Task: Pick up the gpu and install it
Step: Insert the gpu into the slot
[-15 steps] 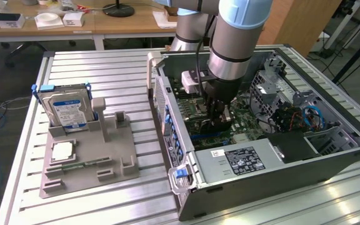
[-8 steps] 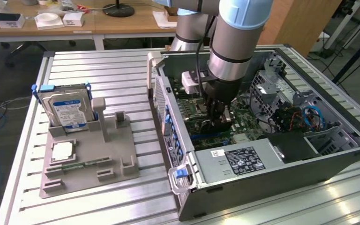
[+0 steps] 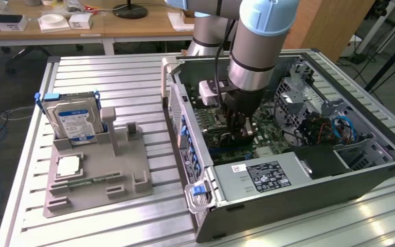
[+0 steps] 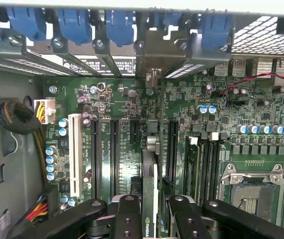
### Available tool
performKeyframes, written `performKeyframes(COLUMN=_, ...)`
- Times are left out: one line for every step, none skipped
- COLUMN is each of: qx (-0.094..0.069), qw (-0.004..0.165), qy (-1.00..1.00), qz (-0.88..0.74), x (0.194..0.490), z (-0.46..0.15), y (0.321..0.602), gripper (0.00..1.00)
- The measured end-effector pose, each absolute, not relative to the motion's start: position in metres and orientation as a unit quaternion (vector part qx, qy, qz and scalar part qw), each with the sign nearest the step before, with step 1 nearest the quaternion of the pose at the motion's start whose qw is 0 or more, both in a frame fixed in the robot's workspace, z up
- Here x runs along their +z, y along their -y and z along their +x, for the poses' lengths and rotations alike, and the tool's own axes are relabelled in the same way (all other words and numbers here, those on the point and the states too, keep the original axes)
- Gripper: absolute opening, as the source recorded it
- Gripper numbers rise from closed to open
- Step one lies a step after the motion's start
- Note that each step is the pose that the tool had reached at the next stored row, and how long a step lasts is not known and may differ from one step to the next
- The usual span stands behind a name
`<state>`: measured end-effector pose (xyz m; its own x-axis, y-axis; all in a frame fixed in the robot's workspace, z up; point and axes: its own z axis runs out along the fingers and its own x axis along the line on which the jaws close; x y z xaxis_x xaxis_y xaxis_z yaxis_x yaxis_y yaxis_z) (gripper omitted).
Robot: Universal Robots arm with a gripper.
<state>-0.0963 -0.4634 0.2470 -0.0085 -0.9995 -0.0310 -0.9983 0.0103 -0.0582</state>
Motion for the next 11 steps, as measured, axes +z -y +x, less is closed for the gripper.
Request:
performKeyframes(qx=-0.010, qw=0.031, qy=-0.710, qz=-0.703, x=0.2468, z=-0.0963, y=0.4634, gripper=0.26)
performKeyframes(qx=-0.010, qw=0.031, qy=-0.710, qz=-0.703, x=0.2467, z=-0.0963, y=0.4634, gripper=0.26)
performKeyframes(qx=-0.010, qw=0.031, qy=-0.710, qz=-0.703, x=0.2467, z=-0.0963, y=0.4634, gripper=0.26)
performKeyframes(qx=-0.010, qw=0.031, qy=-0.710, qz=-0.703, x=0.2466, z=-0.0963, y=0.4634, gripper=0.26)
performKeyframes(qx=-0.010, qw=0.032, qy=-0.710, qz=-0.703, x=0.2465, z=-0.0963, y=0.4634, gripper=0.26)
performKeyframes(qx=-0.010, qw=0.032, qy=-0.710, qz=-0.703, x=0.2465, z=-0.0963, y=0.4634, gripper=0.26)
performKeyframes(qx=-0.010, qw=0.032, qy=-0.710, qz=-0.703, x=0.2465, z=-0.0963, y=0.4634, gripper=0.26)
performKeyframes(qx=-0.010, qw=0.032, qy=-0.710, qz=-0.703, x=0.2465, z=-0.0963, y=0.4634, gripper=0.26)
performKeyframes(qx=-0.010, qw=0.032, qy=-0.710, qz=-0.703, x=0.2465, z=-0.0963, y=0.4634, gripper=0.26)
performKeyframes(qx=-0.010, qw=0.032, qy=-0.710, qz=-0.703, x=0.2465, z=-0.0963, y=0.4634, gripper=0.26)
performKeyframes(qx=-0.010, qw=0.031, qy=-0.710, qz=-0.703, x=0.2463, z=-0.0963, y=0.4634, gripper=0.26)
